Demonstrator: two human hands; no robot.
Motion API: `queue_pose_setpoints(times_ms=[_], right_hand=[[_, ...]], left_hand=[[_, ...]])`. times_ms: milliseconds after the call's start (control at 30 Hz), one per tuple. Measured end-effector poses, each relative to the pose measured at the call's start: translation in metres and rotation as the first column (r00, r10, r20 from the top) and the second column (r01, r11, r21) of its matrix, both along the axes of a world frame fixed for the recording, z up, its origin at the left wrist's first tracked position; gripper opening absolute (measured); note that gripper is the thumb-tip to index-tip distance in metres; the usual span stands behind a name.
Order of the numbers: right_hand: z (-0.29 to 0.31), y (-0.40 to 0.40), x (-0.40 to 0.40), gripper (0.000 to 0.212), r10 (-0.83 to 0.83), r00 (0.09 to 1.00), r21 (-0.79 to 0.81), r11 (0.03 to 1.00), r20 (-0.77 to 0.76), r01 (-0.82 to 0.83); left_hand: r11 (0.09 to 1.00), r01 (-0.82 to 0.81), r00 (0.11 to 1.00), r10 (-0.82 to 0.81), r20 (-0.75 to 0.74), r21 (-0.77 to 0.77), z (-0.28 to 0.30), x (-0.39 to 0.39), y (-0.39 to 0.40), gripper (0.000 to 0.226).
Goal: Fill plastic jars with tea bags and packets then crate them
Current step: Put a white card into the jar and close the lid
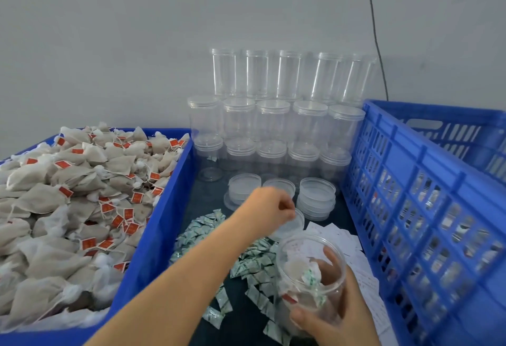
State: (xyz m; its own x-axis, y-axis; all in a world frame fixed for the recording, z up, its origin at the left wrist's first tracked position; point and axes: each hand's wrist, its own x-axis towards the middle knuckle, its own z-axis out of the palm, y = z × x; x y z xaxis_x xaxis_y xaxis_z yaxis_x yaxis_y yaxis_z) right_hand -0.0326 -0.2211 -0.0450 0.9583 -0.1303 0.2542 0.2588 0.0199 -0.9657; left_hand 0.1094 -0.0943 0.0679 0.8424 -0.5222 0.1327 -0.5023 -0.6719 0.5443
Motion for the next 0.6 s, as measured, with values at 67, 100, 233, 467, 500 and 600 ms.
queue_pose_setpoints(times_ms=[67, 100, 233, 467, 500, 600], right_hand=[[-0.005, -0.01, -0.008, 0.099, -0.073, 0.997, -0.01, 0.997, 0.027, 0.073], [-0.008, -0.016, -0.012, 0.094, -0.14, 0.989, -0.04, 0.989, 0.046, 0.142], [-0.025, -0.025, -0.007, 0.101, -0.359, 0.916, -0.251, 0.883, 0.181, 0.396], [-0.022, -0.028, -0.016, 0.096, -0.416, 0.891, -0.241, 0.86, 0.184, 0.451], [-0.018, -0.03, -0.019, 0.095, -0.365, 0.921, -0.238, 0.89, 0.138, 0.389], [-0.013, -0.037, -0.028, 0.101, -0.218, 0.976, -0.159, 0.963, 0.006, 0.216]], left_hand=[[0.987, 0.089, 0.995, -0.082, -0.058, 0.133, -0.031, -0.004, -0.015, 0.021], [0.971, 0.13, 0.99, -0.117, -0.076, 0.198, -0.045, -0.005, -0.021, 0.022], [0.915, 0.181, 0.983, -0.175, -0.047, 0.36, -0.079, -0.01, -0.04, 0.024], [0.909, 0.14, 0.989, -0.145, -0.017, 0.392, -0.096, -0.01, -0.057, 0.024], [0.915, 0.139, 0.99, -0.134, -0.038, 0.379, -0.096, -0.008, -0.057, 0.024], [0.929, 0.124, 0.992, -0.104, -0.077, 0.348, -0.096, -0.007, -0.061, 0.017]])
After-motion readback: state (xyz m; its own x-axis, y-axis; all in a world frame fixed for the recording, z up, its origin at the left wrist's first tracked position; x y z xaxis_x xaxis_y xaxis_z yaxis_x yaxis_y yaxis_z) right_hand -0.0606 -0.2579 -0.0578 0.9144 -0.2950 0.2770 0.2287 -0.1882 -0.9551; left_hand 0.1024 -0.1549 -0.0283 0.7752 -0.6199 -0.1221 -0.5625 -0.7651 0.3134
